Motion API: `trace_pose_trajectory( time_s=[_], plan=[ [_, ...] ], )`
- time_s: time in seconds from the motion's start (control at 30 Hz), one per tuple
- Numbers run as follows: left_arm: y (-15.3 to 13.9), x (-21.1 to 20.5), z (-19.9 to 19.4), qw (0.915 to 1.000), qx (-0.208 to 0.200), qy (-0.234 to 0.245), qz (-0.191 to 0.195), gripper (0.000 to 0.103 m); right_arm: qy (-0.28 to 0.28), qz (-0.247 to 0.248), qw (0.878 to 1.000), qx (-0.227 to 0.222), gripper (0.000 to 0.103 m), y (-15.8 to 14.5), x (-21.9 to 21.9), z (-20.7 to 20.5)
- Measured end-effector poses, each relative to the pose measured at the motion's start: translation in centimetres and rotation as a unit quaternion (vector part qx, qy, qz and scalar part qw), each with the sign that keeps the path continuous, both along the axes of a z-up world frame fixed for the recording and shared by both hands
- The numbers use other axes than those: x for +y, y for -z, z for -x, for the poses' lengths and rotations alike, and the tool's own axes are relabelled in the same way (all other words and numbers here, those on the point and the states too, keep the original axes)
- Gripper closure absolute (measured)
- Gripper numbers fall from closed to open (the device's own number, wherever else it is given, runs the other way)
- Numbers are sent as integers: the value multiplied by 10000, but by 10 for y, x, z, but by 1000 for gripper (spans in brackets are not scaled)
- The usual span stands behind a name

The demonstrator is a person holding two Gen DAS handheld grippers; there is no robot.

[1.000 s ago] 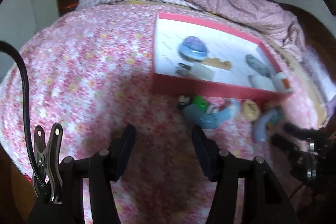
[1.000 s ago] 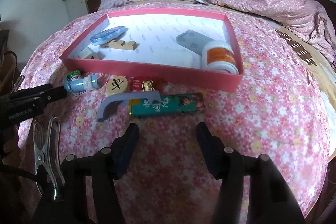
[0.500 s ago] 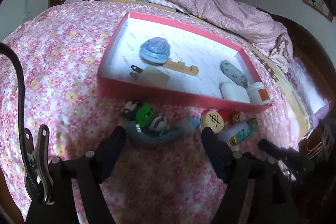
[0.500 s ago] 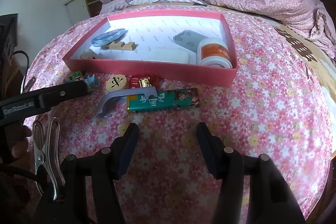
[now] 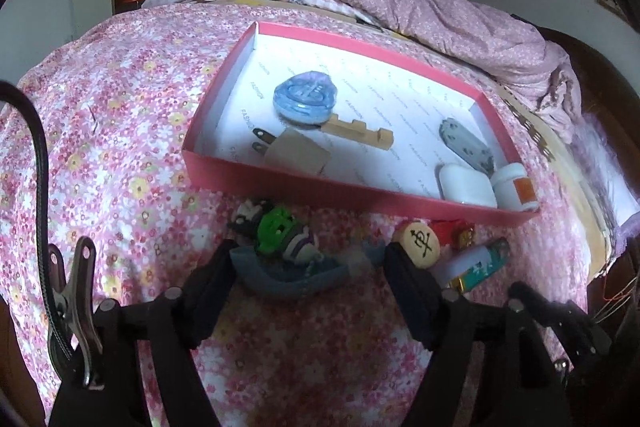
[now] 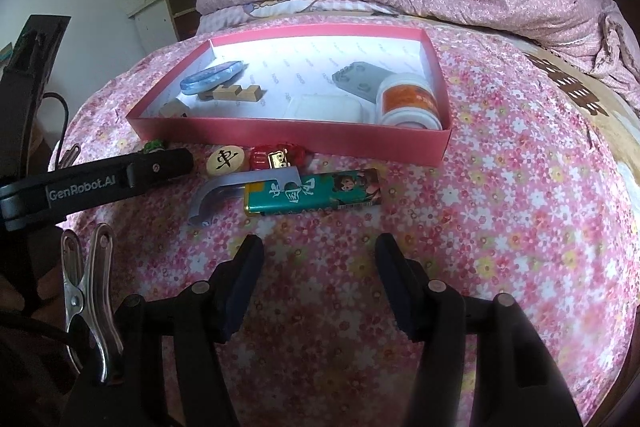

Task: Organize rigid objects
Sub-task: 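Grasp the blue plastic strip with the left gripper and lift it, then grasp the green lighter with the right gripper while the left holds the blue strip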

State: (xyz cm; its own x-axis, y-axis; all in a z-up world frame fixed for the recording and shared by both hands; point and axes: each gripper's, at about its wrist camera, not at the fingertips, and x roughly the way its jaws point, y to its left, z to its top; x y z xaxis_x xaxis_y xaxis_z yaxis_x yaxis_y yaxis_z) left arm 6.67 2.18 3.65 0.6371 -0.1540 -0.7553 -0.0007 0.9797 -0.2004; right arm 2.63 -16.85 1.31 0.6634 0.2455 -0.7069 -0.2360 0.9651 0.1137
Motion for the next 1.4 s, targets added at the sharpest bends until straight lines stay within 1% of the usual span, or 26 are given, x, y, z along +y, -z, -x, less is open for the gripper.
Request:
trace_pose_trajectory(
  time_s=[0.27,0.47,0.57,0.6,0.67,0.8,1.03,1.07,1.17,1.23,1.3,1.33,1.4],
  plan=[
    [-2,8,23,9989,129,440,44,25,33,-73,9999,62,43,0,-1,1],
    [-9,17,43,9981,-70,566,-217,25,41,-181,9997,127,43,-3,2,-2],
    [-9,22,49,9980,-129,533,-329,25,-122,-63,9998,117,32,-4,11,-4],
    [-8,24,49,9980,-128,519,-333,25,-154,-5,9999,77,31,-3,13,-5],
    [-6,27,50,9983,-111,502,-264,25,-124,207,9997,-38,30,-3,20,-9],
    [-4,29,49,9984,-100,544,-137,25,-85,299,9995,-64,21,-2,24,-22],
    [-7,28,51,9979,-171,613,-109,25,-86,371,9993,27,20,-1,27,-34],
    [-8,28,51,9979,-179,607,-109,25,-95,369,9993,28,22,-2,26,-33],
    [-9,29,51,9980,-187,588,-99,25,-115,381,9992,16,35,-3,24,-29],
    [-10,29,52,9980,-197,585,-98,25,-173,357,9992,14,41,-4,23,-26],
    [-11,28,53,9980,-218,585,-130,25,-217,344,9992,12,49,-4,23,-22],
    [-12,28,54,9979,-232,587,-148,25,-245,334,9991,8,51,-4,23,-19],
    [-13,26,55,9978,-247,600,-160,25,-282,341,9990,-9,59,-5,22,-13]
  ],
)
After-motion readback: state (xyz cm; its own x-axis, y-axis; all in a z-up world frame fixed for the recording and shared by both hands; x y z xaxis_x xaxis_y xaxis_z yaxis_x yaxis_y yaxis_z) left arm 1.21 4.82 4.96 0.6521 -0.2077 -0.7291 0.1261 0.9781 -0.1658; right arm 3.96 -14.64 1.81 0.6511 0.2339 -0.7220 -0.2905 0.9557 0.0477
